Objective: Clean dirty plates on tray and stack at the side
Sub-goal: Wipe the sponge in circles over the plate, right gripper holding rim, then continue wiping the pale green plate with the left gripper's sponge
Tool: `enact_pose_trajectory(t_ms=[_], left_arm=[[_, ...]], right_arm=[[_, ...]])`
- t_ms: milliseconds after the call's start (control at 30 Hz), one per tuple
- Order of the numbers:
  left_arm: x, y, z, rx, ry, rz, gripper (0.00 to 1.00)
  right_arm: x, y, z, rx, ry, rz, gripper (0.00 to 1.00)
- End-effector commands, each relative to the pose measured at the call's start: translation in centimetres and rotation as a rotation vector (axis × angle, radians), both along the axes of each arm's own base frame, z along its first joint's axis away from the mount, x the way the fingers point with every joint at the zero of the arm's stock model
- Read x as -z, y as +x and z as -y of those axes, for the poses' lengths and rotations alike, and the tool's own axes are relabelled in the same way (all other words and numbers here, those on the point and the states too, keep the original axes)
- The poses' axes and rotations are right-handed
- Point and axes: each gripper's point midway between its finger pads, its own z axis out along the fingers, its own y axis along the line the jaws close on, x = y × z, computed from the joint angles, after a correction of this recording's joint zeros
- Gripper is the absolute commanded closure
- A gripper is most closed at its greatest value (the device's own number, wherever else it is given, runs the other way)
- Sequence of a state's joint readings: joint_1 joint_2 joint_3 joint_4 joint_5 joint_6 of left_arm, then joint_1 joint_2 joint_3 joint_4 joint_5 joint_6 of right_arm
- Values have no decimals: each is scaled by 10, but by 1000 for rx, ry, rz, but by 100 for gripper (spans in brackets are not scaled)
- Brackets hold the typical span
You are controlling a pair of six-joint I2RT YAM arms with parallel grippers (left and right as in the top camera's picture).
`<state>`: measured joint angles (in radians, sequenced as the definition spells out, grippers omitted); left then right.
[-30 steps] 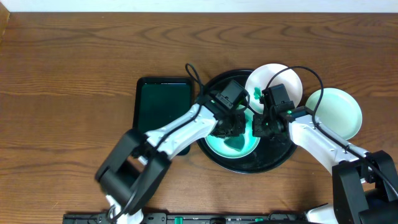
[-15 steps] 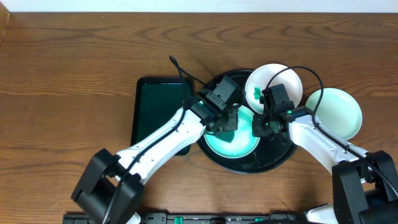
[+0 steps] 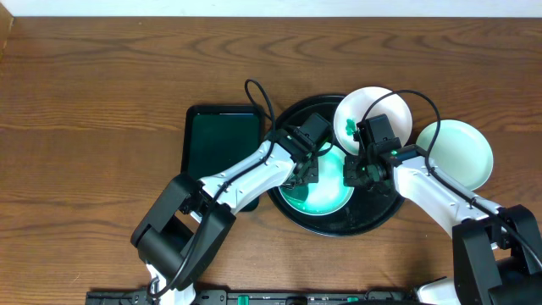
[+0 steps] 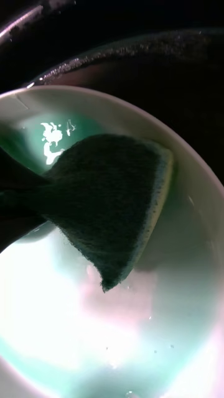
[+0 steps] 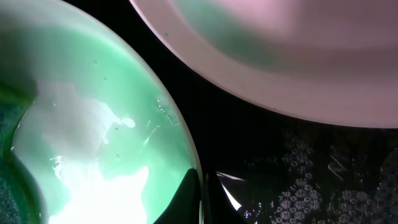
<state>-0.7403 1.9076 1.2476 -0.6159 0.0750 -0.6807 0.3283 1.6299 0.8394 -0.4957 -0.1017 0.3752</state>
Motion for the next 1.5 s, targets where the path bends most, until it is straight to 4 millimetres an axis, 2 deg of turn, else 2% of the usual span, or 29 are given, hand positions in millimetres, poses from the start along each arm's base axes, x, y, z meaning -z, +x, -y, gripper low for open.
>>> enact_pose_trajectory(t_ms=[0,100,300,433,500,667,800,900,1067,1467], left_arm=[[13,-15,7,5,-36,-92,92],[12,-22,17,24,-72,-119,93],[5,-40,47,88,-186,-170,93],[-1,-43,53,102,-211,-173,93],[-10,-40,54,101,-231,-158,93],[-48,-26,52,99,-289,-64,93],[-79,-9,41,89,-272,76,93],[-92,4,26,59,-212,175,92],[-85,10,12,31,-128,203,92],[-54,7,8,53,-61,144,92]], right_arm=[[4,-8,-8,-14,25,-25,99],[4,-8,-7,-14,25,-25,99],[4,-8,-7,-14,25,-25,99],[4,-8,-7,-14,25,-25,99],[4,-8,-7,-14,25,-25,99],[4,-8,-7,-13,25,-25,99],[4,-8,-8,-13,25,-25,99],[4,-8,-7,-14,25,-25,99],[4,-8,-8,-14,25,-25,99],[4,-8,-7,-13,25,-25,99]])
